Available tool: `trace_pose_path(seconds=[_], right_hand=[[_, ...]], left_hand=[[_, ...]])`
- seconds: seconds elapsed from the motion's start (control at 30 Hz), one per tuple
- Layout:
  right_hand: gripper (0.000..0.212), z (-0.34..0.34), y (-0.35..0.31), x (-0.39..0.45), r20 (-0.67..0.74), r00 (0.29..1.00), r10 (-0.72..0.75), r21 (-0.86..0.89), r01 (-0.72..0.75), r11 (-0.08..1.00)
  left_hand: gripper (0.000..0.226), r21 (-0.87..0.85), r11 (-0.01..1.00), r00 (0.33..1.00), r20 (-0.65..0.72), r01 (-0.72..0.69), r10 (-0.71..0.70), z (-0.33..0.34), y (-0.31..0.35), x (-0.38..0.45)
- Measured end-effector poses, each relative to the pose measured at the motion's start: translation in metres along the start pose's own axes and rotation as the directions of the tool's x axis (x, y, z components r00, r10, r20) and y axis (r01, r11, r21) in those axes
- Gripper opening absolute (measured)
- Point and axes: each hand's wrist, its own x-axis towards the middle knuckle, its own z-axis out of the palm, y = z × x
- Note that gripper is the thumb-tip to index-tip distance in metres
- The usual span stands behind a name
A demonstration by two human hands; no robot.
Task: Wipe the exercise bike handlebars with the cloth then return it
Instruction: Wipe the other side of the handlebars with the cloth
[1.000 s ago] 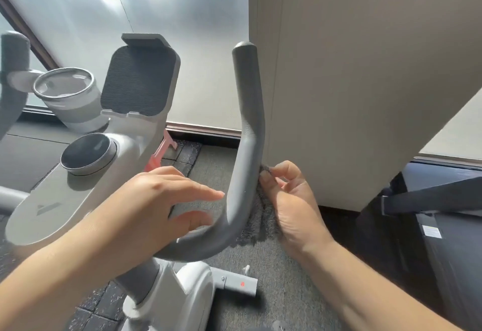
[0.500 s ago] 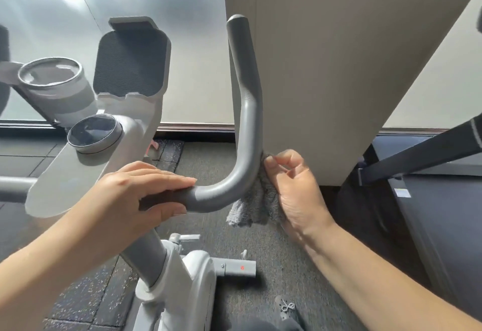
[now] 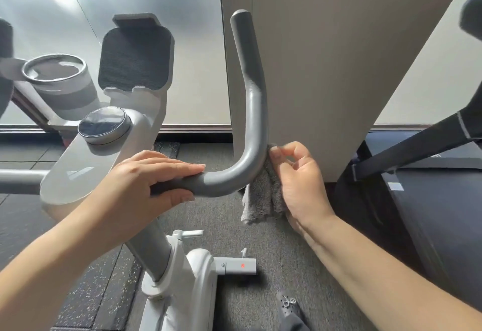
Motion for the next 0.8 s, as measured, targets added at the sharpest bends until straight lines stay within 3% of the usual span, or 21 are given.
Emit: trace_pose_path(seconds=[0.17, 0.4, 0.53, 0.67, 0.8], right_hand=[[0.02, 0.012, -0.029, 0.023, -0.118, 0.986, -0.114, -0.021, 0.113, 0.993], [0.019, 0.013, -0.011, -0.013, -0.166, 0.965, -0.205, -0.163, 0.179, 0.97], [0.016, 0.02, -0.035, 0.004, -0.134, 0.946, -0.296, -0.304, 0.246, 0.921], [0.007, 0.03, -0.049, 0.021, -0.073, 0.915, -0.397, -0.531, 0.301, 0.792], [0.006, 0.023, -0.036, -0.01, -0.063, 0.903, -0.425, -0.523, 0.333, 0.785]], left_hand=[[0.041, -0.01, 1.0, 1.0, 0.001, 0.008, -0.008, -0.001, 0.0, 0.001], [0.04, 0.017, 1.0, 1.0, -0.024, -0.017, 0.017, 0.001, -0.001, -0.002], [0.042, 0.027, 0.999, 0.999, -0.013, -0.034, 0.035, 0.001, -0.002, -0.001], [0.042, 0.031, 0.999, 0.999, -0.025, -0.036, 0.037, 0.002, -0.003, -0.001], [0.042, 0.029, 0.998, 0.998, -0.043, -0.049, 0.05, 0.003, -0.003, -0.001]])
